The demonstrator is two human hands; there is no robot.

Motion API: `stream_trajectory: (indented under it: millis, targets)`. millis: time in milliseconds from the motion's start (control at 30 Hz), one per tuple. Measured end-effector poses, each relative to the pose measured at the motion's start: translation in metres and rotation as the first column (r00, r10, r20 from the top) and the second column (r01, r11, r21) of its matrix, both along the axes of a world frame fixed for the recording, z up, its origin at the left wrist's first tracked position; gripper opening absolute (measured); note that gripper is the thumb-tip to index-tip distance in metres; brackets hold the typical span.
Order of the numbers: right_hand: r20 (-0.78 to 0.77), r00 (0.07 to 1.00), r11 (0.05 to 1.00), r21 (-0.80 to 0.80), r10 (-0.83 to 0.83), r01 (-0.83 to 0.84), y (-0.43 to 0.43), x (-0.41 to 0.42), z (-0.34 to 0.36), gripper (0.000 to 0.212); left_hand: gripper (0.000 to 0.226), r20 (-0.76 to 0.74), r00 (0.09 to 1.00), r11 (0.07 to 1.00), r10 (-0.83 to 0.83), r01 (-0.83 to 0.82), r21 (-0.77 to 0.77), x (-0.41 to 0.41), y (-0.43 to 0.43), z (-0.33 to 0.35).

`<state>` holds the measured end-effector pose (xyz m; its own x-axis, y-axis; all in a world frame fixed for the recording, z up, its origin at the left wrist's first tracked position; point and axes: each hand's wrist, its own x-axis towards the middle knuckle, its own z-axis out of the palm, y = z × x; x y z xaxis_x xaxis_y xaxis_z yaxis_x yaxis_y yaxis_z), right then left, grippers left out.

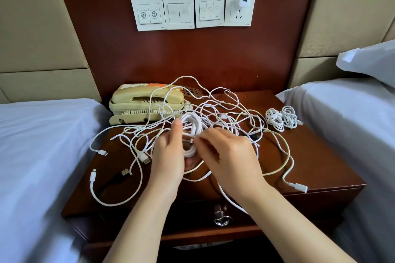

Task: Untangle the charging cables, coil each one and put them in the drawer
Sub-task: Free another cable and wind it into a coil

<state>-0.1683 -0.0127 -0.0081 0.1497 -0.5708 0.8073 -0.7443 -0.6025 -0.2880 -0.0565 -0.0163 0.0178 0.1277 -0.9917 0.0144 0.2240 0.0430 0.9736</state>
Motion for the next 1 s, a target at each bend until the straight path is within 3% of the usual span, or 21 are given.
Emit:
stream_trajectory:
  millis: [100, 167, 233, 467, 700, 1000]
  targets:
    - [0.26, 0.939, 0.947, 0.167, 0.226, -0.275, 0.007, -0.007, 0.008, 0.005, 0.041, 0.044, 0.998, 0.999, 0.034, -0.035, 0.007, 0.007, -0.007, -0.005]
    - [0.465, 0.825, 0.82, 0.299, 0.322, -0.488, 0.009, -0.011, 0.011, 0.013, 0.044, 0.036, 0.998, 0.998, 0.06, -0.06, 0.006, 0.009, -0.01, -0.008]
    - [0.517, 0.774, 0.752, 0.326, 0.365, -0.573, 0.01, -0.015, 0.012, 0.018, 0.05, 0.046, 0.996, 0.996, 0.08, -0.081, 0.024, 0.009, -0.01, -0.006]
    - [0.454, 0.815, 0.76, 0.364, 0.36, -0.538, 0.011, -0.015, 0.014, 0.016, 0.053, 0.148, 0.988, 0.999, 0.044, -0.045, 0.007, 0.006, -0.007, -0.01]
    - [0.444, 0.851, 0.659, 0.555, 0.281, -0.508, 0.009, -0.014, 0.014, 0.018, 0.048, 0.306, 0.946, 0.994, 0.105, -0.089, -0.067, 0.005, 0.001, -0.006]
    - [0.545, 0.827, 0.608, 0.612, 0.139, -0.506, 0.009, -0.015, 0.022, 0.026, 0.044, 0.387, 0.918, 0.989, 0.09, -0.035, -0.147, -0.001, 0.001, -0.011]
